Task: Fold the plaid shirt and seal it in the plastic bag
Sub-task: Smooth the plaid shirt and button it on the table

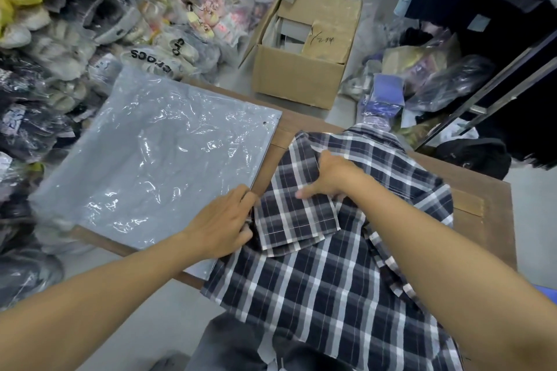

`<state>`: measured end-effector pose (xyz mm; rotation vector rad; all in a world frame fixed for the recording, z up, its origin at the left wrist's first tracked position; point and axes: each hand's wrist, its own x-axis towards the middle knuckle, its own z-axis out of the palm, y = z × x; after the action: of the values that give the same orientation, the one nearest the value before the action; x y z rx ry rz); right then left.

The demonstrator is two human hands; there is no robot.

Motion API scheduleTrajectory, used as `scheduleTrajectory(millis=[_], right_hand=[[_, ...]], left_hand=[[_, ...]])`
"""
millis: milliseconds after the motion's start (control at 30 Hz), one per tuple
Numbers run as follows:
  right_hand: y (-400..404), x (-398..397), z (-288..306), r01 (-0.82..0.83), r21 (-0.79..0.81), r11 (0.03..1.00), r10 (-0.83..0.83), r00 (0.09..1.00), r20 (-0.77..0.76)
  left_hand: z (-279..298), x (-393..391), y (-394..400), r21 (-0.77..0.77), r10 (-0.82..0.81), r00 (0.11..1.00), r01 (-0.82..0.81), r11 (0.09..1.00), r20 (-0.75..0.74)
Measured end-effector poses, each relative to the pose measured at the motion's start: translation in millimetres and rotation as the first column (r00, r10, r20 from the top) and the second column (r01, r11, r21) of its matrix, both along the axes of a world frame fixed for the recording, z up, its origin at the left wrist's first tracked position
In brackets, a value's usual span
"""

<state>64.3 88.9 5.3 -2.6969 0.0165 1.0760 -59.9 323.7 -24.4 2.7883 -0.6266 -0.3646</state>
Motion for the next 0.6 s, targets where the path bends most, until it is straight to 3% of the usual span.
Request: scheduleTrajectory(millis=[133,333,433,500,600], right_hand=[[-9,4,7,0.007,0.126,0.992,0.013,0.987,-0.159],[-29,6,1,-0.107,0.149,0.983,0.111,0.994,-0.021],[-23,6,3,-0.16,0.071,0.985,0.161,0.987,-0.008],[-16,11,7,-0.182,0.028,0.983,0.177,0.977,0.121],[-3,14,8,-0.233,0.177,0.956,0.14,0.894,0.425]], left_hand=[[-1,0,1,-0.018,-0.072,0.997,0.073,0.997,0.004],[-6,-7,8,-0.152,0.054,0.996,-0.064,0.986,-0.071],[-2,-6,4,-0.177,0.112,0.993,-0.117,0.977,-0.038],[5,-2,-4,-0.174,0.09,0.993,-0.077,0.982,0.07],[4,8,-24,-0.122,-0.02,0.973,0.049,0.991,0.229]])
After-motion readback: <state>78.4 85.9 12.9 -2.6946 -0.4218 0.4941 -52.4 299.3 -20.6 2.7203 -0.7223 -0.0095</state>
